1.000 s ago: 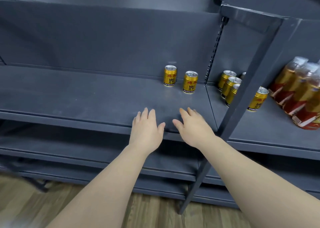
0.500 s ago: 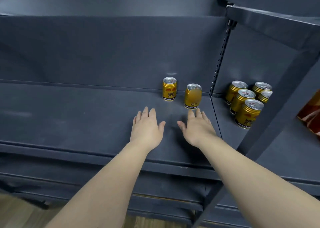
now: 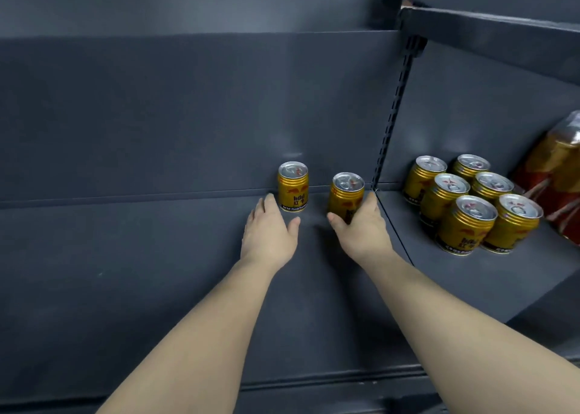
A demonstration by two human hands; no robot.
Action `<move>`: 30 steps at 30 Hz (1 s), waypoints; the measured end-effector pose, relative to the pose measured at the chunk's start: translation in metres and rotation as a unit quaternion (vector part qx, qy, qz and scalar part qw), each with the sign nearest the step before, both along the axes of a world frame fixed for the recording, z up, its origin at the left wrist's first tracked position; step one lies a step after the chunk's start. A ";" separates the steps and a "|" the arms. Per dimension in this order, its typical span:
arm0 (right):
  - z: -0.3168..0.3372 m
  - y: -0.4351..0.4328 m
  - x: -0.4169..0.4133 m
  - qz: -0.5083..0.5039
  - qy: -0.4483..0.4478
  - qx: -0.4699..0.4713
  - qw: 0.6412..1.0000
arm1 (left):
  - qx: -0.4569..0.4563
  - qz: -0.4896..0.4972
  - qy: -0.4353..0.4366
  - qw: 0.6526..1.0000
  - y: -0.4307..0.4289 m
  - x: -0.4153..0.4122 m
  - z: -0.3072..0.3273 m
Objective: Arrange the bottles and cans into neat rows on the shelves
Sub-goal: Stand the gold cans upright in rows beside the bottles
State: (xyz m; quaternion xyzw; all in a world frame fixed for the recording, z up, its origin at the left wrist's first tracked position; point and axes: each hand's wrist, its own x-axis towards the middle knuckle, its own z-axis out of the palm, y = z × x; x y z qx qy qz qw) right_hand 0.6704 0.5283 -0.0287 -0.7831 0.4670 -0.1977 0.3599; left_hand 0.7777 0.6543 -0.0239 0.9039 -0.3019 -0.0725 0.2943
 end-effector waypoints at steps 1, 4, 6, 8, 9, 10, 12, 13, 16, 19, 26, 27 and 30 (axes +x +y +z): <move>-0.002 -0.003 0.004 -0.007 -0.006 0.003 1.000 | -0.017 0.007 0.015 1.000 -0.004 0.006 0.000; -0.007 -0.010 0.012 -0.022 -0.029 0.006 0.999 | -0.053 0.018 0.049 0.997 -0.017 0.021 -0.004; -0.009 -0.014 0.017 -0.026 -0.049 0.012 0.998 | -0.064 0.009 0.056 0.996 -0.025 0.027 -0.008; -0.010 -0.018 0.022 -0.033 -0.070 0.021 0.997 | -0.075 0.003 0.068 0.995 -0.033 0.034 -0.011; -0.010 -0.018 0.023 -0.036 -0.078 0.027 0.996 | -0.081 0.001 0.072 0.994 -0.037 0.037 -0.012; -0.010 -0.019 0.024 -0.039 -0.086 0.031 0.995 | -0.087 -0.002 0.074 0.993 -0.042 0.040 -0.013; -0.010 -0.019 0.025 -0.045 -0.099 0.036 0.993 | -0.102 -0.003 0.081 0.992 -0.050 0.045 -0.014; -0.009 -0.018 0.025 -0.046 -0.104 0.037 0.993 | -0.110 -0.001 0.087 0.990 -0.054 0.046 -0.014; -0.008 -0.019 0.025 -0.050 -0.112 0.039 0.992 | -0.131 0.006 0.112 0.985 -0.063 0.050 -0.014; -0.007 -0.019 0.024 -0.050 -0.115 0.043 0.991 | -0.147 0.007 0.112 0.983 -0.069 0.054 -0.014; 0.001 -0.016 0.023 -0.049 -0.096 0.048 0.993 | -0.149 0.004 0.097 0.984 -0.070 0.052 -0.011; 0.001 -0.014 0.022 -0.047 -0.096 0.046 0.993 | -0.147 -0.001 0.093 0.985 -0.067 0.050 -0.011; 0.001 -0.007 0.018 -0.043 -0.091 0.031 0.994 | -0.146 -0.014 0.089 0.985 -0.058 0.043 -0.010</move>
